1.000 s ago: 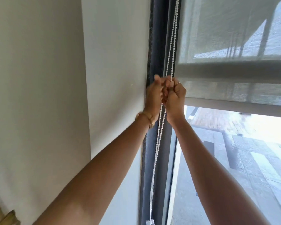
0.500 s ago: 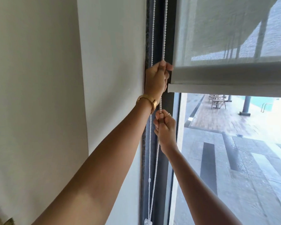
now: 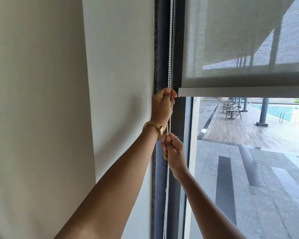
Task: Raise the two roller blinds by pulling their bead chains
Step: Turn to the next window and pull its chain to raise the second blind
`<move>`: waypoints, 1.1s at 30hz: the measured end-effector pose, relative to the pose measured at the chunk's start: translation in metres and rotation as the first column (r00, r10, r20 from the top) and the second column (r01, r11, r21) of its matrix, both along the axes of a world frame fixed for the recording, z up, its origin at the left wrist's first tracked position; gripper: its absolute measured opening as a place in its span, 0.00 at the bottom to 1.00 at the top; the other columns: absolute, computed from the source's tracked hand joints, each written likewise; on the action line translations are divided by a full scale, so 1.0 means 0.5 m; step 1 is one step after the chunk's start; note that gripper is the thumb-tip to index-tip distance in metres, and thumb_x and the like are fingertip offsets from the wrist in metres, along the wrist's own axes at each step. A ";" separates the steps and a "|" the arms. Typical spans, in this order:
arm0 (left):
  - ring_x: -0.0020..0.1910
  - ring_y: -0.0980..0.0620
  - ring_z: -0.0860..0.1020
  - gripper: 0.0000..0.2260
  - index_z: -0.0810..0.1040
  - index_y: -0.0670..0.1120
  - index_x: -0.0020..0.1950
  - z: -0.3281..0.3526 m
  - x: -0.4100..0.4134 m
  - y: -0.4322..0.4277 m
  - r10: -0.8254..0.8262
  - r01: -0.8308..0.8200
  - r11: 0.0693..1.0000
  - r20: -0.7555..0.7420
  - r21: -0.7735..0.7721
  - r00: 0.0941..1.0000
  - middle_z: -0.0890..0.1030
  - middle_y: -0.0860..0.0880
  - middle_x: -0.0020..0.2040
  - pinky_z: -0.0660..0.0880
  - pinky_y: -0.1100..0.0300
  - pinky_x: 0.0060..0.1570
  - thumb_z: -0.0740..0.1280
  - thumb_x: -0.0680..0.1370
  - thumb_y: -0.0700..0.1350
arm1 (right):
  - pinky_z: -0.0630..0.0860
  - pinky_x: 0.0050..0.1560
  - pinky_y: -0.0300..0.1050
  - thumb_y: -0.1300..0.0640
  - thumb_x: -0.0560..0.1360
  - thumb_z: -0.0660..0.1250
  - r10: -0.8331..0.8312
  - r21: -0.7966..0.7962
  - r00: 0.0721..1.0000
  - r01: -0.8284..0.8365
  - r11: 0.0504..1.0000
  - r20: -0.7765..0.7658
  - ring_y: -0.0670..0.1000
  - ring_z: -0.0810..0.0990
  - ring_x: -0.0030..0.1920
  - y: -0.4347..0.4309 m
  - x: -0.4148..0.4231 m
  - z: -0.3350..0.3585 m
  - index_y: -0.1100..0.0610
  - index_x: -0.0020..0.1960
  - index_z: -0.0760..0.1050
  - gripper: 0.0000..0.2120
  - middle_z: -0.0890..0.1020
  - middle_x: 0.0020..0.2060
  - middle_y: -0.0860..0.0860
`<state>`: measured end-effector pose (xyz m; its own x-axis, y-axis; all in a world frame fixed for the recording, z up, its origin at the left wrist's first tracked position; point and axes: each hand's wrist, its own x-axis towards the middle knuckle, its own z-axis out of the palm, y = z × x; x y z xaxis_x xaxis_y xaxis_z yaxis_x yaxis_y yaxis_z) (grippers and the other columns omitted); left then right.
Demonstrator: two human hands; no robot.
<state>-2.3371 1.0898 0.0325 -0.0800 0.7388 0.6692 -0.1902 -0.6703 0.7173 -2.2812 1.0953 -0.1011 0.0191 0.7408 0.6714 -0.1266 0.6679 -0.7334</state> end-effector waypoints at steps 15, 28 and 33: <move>0.19 0.60 0.58 0.17 0.68 0.43 0.33 -0.010 -0.026 -0.033 0.007 -0.009 0.999 0.056 0.043 0.998 0.61 0.48 0.28 0.54 0.68 0.20 0.53 0.82 0.37 | 0.56 0.21 0.33 0.64 0.76 0.52 0.134 -0.087 0.991 -0.134 0.987 -0.006 0.42 0.59 0.21 -0.011 -0.050 0.004 0.48 0.30 0.68 0.20 0.67 0.23 0.47; 0.20 0.60 0.59 0.18 0.66 0.45 0.31 -0.034 -0.060 -0.046 0.112 -0.111 0.990 -0.005 0.092 0.994 0.62 0.48 0.26 0.56 0.70 0.21 0.54 0.81 0.36 | 0.57 0.24 0.38 0.71 0.78 0.49 0.149 -0.114 0.988 -0.143 0.983 0.049 0.45 0.63 0.23 -0.039 -0.034 -0.004 0.62 0.41 0.69 0.13 0.68 0.26 0.54; 0.22 0.57 0.59 0.18 0.68 0.44 0.31 -0.026 -0.052 -0.039 0.113 -0.113 0.991 0.011 0.065 0.994 0.63 0.47 0.27 0.58 0.70 0.21 0.54 0.81 0.36 | 0.67 0.27 0.36 0.72 0.78 0.51 0.127 -0.084 0.989 -0.120 0.989 0.078 0.46 0.72 0.27 -0.043 -0.009 0.003 0.62 0.44 0.75 0.16 0.80 0.30 0.52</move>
